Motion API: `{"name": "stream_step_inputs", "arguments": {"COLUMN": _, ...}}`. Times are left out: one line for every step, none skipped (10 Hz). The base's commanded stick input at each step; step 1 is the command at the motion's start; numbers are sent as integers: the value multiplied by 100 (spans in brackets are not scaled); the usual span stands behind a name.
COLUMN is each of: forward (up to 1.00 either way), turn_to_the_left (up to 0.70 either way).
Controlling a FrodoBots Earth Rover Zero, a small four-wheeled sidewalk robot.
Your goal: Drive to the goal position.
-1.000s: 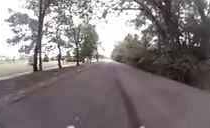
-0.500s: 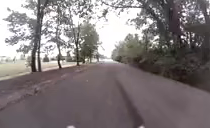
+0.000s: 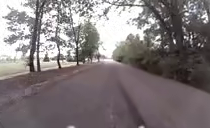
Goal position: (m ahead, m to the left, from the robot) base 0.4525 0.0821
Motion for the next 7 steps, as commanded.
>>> {"name": "stream_step_inputs", "arguments": {"forward": 70, "turn_to_the_left": 0}}
{"name": "stream_step_inputs", "arguments": {"forward": 70, "turn_to_the_left": 0}}
{"name": "stream_step_inputs", "arguments": {"forward": 70, "turn_to_the_left": 0}}
{"name": "stream_step_inputs", "arguments": {"forward": 70, "turn_to_the_left": 0}}
{"name": "stream_step_inputs", "arguments": {"forward": 70, "turn_to_the_left": 0}}
{"name": "stream_step_inputs", "arguments": {"forward": 70, "turn_to_the_left": 0}}
{"name": "stream_step_inputs", "arguments": {"forward": 70, "turn_to_the_left": 0}}
